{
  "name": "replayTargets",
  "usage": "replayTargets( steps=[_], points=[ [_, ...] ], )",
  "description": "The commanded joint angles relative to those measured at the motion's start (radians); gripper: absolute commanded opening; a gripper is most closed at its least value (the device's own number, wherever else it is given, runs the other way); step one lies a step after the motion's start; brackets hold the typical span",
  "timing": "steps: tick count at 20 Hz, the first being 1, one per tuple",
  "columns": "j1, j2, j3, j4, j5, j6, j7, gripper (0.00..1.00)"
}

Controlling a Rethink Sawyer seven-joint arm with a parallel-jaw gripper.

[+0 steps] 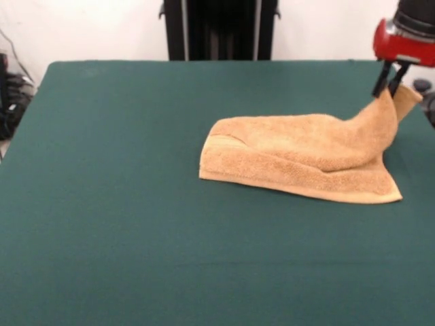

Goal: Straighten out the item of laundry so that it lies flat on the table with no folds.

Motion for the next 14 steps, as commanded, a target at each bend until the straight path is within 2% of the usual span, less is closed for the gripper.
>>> replayTargets(
  steps=[1, 5, 14],
  points=[
    [0.016, 0.066, -0.019, -0.034, -0.009, 0.091, 0.156, 0.0],
    [0.021, 0.08, -0.035, -0.029, -0.018, 0.063, 0.15, 0.0],
    [0.013, 0.08, -0.038, -0.029, -0.026, 0.087, 0.112, 0.0]
  ],
)
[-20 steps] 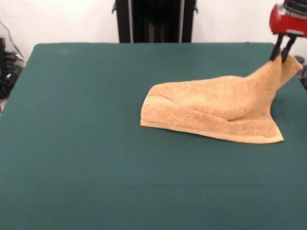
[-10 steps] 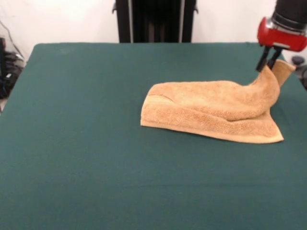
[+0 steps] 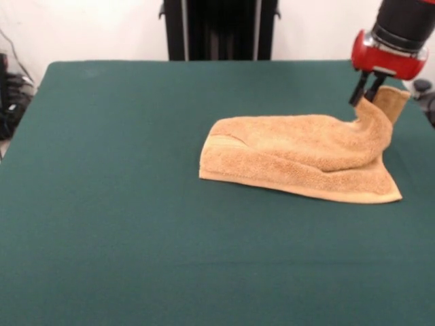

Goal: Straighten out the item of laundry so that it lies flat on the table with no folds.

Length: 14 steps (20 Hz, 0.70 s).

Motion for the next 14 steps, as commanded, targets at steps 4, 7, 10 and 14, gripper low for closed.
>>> replayTargets(
  steps=[4, 7, 10, 14],
  points=[
    [0.017, 0.04, -0.006, -0.02, -0.029, 0.081, 0.119, 0.0],
    [0.018, 0.024, 0.014, -0.017, -0.003, 0.115, 0.127, 0.0],
    [0.045, 0.004, 0.025, -0.033, 0.034, 0.188, 0.169, 0.0],
    [0.06, -0.03, 0.059, -0.022, 0.078, 0.212, 0.2, 0.0]
  ],
)
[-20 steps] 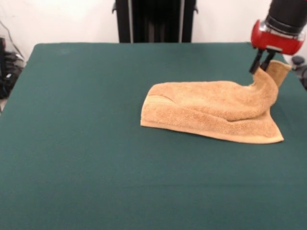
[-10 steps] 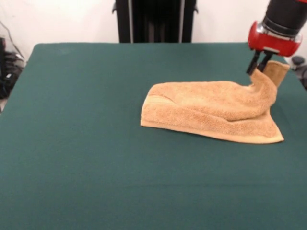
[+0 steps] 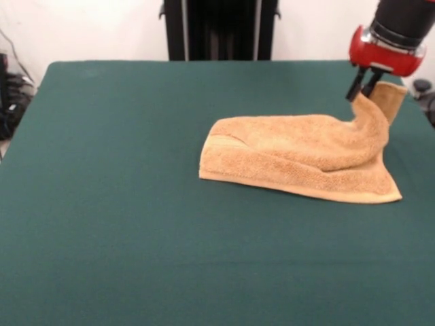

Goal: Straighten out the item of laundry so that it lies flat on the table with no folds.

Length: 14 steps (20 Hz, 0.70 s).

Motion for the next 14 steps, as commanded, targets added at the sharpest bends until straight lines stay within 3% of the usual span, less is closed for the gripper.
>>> replayTargets(
  steps=[1, 7, 14],
  points=[
    [0.061, -0.028, 0.071, -0.022, 0.079, 0.17, 0.21, 0.0],
    [0.089, -0.008, 0.062, -0.079, 0.124, 0.211, 0.265, 0.0],
    [0.136, 0.083, -0.006, -0.186, 0.133, 0.214, 0.321, 0.0]
  ],
)
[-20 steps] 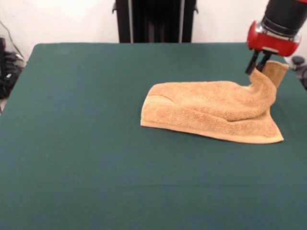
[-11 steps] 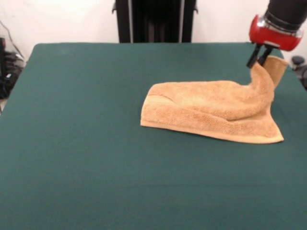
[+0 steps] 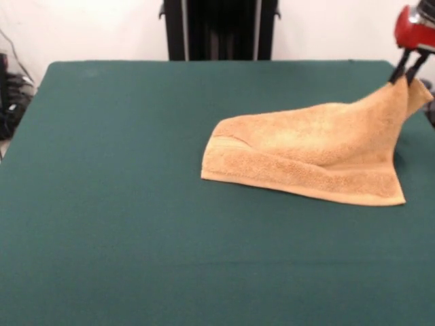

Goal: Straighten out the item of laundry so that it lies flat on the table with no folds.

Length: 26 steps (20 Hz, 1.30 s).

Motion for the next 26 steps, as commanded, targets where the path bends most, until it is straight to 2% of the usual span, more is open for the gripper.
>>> replayTargets(
  steps=[1, 8, 26],
  points=[
    [0.058, 0.107, -0.012, -0.116, 0.049, 0.084, 0.322, 0.0],
    [0.052, 0.116, -0.051, -0.066, 0.013, 0.017, 0.268, 0.0],
    [0.037, 0.106, -0.075, -0.067, 0.016, 0.034, 0.211, 0.0]
  ],
)
